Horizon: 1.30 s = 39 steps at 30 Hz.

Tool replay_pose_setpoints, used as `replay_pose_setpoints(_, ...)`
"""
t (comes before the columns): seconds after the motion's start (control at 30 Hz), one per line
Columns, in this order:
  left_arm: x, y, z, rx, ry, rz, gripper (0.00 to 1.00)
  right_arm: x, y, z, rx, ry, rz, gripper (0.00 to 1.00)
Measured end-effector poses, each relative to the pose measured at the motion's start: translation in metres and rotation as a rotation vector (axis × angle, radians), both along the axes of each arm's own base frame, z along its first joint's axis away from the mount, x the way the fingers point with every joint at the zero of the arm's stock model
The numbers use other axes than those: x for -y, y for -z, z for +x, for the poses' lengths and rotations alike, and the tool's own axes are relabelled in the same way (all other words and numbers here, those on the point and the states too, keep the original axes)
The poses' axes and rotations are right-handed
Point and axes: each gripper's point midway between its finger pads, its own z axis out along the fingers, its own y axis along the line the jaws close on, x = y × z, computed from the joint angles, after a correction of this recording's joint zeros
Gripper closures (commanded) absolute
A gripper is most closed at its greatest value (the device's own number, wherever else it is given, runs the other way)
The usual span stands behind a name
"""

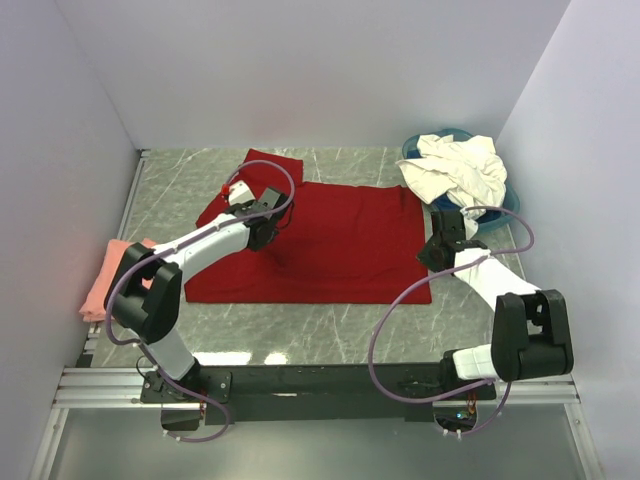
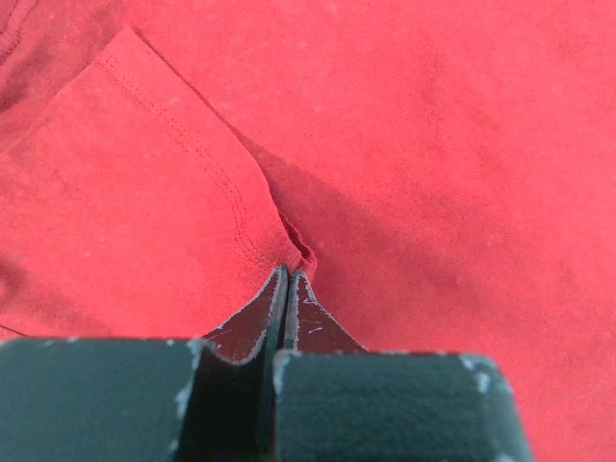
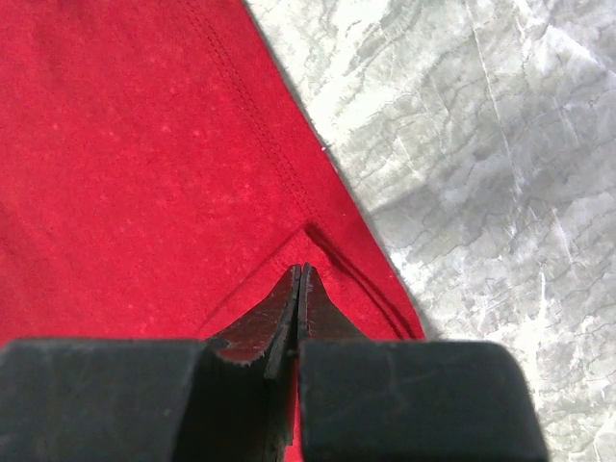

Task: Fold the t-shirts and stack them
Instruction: Fold the tshirt

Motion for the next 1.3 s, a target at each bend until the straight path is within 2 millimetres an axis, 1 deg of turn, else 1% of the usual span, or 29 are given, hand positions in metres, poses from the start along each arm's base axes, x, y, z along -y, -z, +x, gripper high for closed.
replay_pose_setpoints(0.03, -0.001, 0.0, 0.0, -0.001, 0.0, 0.001, 0.99, 0.001, 0.001, 0.0, -0.003, 0.001, 0.0, 0.95)
replay_pose_setpoints(0.1, 0.0, 0.0, 0.0, -0.003, 0.005, -0.002, 0.99, 0.001, 0.004, -0.001, -0.012, 0.0, 0.0, 0.91)
replay_pose_setpoints(0.13, 0.0, 0.001, 0.0, -0.004, 0.008, -0.003, 0.99, 0.001, 0.006, -0.001, -0.02, -0.001, 0.0, 0.85)
replay_pose_setpoints(0.17, 0.001, 0.001, 0.0, -0.005, 0.011, -0.007, 0.99, 0.0, 0.01, -0.002, -0.031, -0.002, 0.001, 0.81)
replay_pose_setpoints(0.2, 0.001, 0.002, 0.001, -0.004, 0.011, -0.009, 0.99, 0.0, 0.014, -0.003, -0.048, -0.005, 0.003, 0.75)
replay_pose_setpoints(0.33, 0.002, 0.005, 0.0, -0.005, 0.014, -0.012, 0.99, -0.002, 0.025, -0.006, -0.085, -0.014, 0.009, 0.65)
replay_pose_setpoints(0.4, 0.002, 0.006, -0.001, -0.008, 0.015, -0.014, 0.99, -0.003, 0.027, -0.007, -0.091, -0.017, 0.014, 0.63)
replay_pose_setpoints(0.73, 0.004, 0.006, 0.001, -0.002, 0.017, -0.024, 0.99, -0.005, 0.026, -0.005, -0.09, -0.021, 0.02, 0.61)
replay_pose_setpoints(0.93, 0.005, 0.007, 0.0, -0.008, 0.023, -0.032, 0.99, -0.006, 0.017, 0.008, -0.059, -0.021, 0.022, 0.61)
replay_pose_setpoints(1.17, 0.006, 0.007, 0.0, -0.008, 0.027, -0.035, 0.99, -0.006, 0.026, 0.006, -0.089, -0.02, 0.019, 0.62)
replay_pose_setpoints(1.3, 0.007, 0.007, 0.0, -0.008, 0.029, -0.038, 0.99, -0.005, 0.027, 0.006, -0.096, -0.02, 0.018, 0.64)
